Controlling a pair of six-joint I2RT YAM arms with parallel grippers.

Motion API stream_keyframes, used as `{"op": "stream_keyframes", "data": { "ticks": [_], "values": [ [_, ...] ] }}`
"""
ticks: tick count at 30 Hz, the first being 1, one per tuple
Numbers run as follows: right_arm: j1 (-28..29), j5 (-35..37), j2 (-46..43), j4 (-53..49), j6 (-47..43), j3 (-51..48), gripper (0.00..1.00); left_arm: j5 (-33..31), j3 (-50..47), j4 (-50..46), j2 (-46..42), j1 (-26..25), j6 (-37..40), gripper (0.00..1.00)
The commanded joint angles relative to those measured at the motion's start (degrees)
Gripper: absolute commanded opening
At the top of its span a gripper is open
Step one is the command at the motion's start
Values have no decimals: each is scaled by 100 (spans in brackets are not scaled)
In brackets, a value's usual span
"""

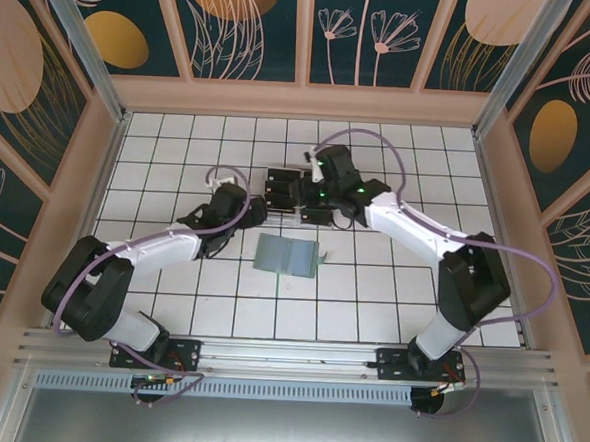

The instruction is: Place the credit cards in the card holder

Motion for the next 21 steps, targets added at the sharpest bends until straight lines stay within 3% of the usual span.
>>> {"op": "stream_keyframes", "data": {
  "ticks": [1,8,21],
  "values": [
    [545,290,542,-507,-1238,498,50,420,295,-246,29,420,167,99],
    [1051,1361,1476,-957,-2103,1120,43,969,262,-170,-200,1144,69,99],
    [1230,1911,2166,-1268,-2342,1626,41,1202,-66,60,-274,1253,27,98]
  ]
}}
